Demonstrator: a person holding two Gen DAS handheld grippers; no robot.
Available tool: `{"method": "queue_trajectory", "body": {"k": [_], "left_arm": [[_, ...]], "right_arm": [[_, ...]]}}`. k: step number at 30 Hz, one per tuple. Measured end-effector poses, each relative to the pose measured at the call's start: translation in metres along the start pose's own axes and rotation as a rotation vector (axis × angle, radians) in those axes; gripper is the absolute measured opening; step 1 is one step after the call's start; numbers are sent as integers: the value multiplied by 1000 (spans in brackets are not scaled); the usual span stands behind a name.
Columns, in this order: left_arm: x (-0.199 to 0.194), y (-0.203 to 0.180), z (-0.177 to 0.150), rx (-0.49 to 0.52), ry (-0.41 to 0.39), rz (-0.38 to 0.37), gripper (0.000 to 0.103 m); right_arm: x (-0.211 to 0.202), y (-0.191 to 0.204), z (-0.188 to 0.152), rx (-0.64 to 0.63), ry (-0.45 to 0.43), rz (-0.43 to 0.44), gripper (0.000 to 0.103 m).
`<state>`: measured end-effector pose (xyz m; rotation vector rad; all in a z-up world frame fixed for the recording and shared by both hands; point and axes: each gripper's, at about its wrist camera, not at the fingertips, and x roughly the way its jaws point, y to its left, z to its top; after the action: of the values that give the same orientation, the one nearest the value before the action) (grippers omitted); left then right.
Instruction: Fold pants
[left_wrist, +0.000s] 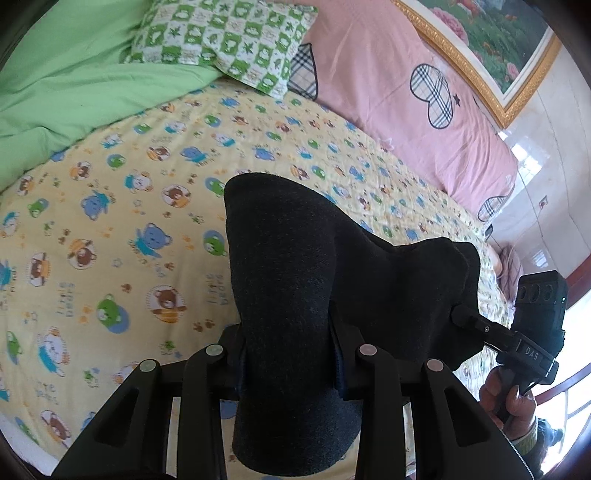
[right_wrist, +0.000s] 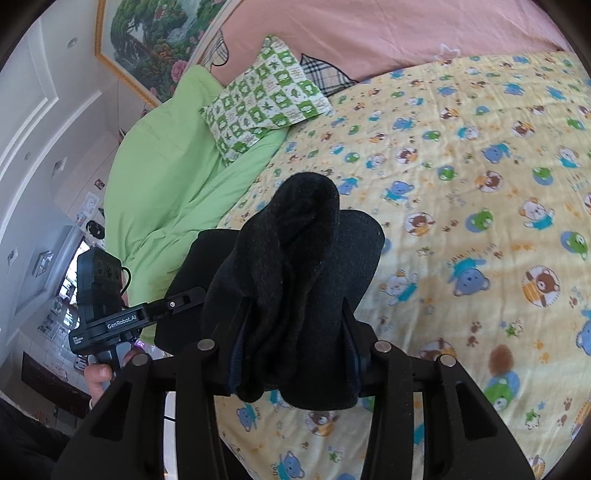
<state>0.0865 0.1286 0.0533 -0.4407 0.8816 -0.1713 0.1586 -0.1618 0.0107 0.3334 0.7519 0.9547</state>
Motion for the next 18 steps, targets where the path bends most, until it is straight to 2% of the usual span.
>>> {"method": "queue_trajectory", "body": {"k": [18], "left_arm": [[-56,65,19,-93,-129,184,34]], "right_arm": [[82,59,40,-112,57,98,45]]}}
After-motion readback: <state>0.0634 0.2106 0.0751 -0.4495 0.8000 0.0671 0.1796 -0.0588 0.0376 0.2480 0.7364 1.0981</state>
